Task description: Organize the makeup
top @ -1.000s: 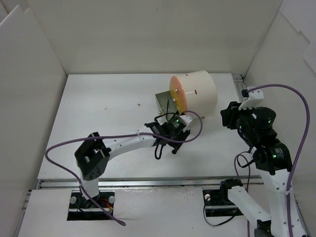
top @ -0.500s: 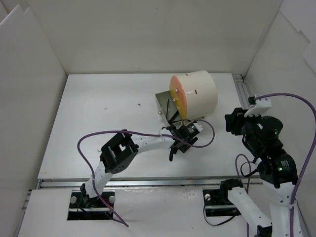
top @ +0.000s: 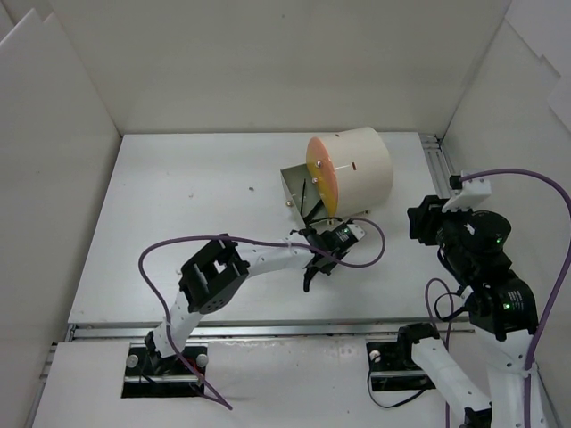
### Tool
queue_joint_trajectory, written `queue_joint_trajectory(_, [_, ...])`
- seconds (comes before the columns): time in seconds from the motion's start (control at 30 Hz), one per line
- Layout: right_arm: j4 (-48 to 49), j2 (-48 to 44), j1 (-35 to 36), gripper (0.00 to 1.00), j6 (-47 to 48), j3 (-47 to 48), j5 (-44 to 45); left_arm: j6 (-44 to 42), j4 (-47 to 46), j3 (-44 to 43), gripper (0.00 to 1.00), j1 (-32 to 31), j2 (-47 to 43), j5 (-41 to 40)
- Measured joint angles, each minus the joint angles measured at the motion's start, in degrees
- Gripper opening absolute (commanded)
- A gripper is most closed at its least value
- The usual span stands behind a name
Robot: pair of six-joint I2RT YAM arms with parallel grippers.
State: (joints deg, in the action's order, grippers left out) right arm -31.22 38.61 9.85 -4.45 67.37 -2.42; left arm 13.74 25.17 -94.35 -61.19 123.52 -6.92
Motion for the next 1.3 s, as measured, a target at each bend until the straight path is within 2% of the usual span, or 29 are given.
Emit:
queue_joint_trajectory(0.17, [-0.02, 0.63, 0.00, 0.40, 0.00, 0.00, 0.22, 0.31, 2.54, 9.11, 0.00, 0.15, -8.33, 1.55])
queue_joint_trajectory(0.3, [-0.04, 1.40, 0.00, 0.40, 0.00, 0.00, 0.24, 2.10, 5.20, 10.29, 0.00, 2.10, -17.33, 3.87])
queue_joint_trajectory(0.43, [-0.02, 2.14, 0.00, 0.40, -0.07, 0.02, 0.20, 6.23, 4.11, 10.03, 0.00, 9.05, -28.00, 9.77])
queue_joint_trajectory(0.53, [-0.02, 2.95, 0.00, 0.40, -0.24, 0.31, 0.11, 11.04, 3.02, 6.88, 0.00, 15.21, -31.21, 14.45])
queue_joint_trajectory(0.67, [0.02, 3.56, 0.00, 0.40, -0.42, 0.37, 0.04, 19.17, -1.46, 4.02, 0.00, 21.73, -29.66, 19.85])
queue_joint_trajectory(0.77, [0.02, 3.67, 0.00, 0.40, -0.44, 0.37, 0.02, 25.49, -4.07, 2.86, 0.00, 24.13, -25.57, 22.40])
queue_joint_trajectory(0.93, [0.09, 3.82, 0.00, 0.40, -0.61, 0.63, -0.07, 32.85, -6.64, -0.52, 0.00, 24.57, -16.57, 22.75])
queue_joint_trajectory(1.1, [0.11, 3.93, 0.00, 0.40, -0.61, 0.70, -0.04, 36.46, -7.34, -1.79, 0.00, 24.57, -12.39, 20.76])
queue_joint_trajectory(1.2, [0.11, 3.93, -0.02, 0.41, -0.61, 0.70, -0.04, 37.44, -7.52, -2.84, 0.06, 24.79, -11.72, 19.30])
queue_joint_trajectory(1.23, [0.11, 3.93, -0.02, 0.41, -0.61, 0.70, -0.04, 37.57, -7.56, -3.34, 0.14, 24.85, -11.52, 18.97])
queue_joint_trajectory(1.3, [0.11, 4.11, 0.00, 0.41, -0.61, 0.70, -0.09, 37.90, -7.82, -4.52, 0.21, 24.94, -11.04, 18.51])
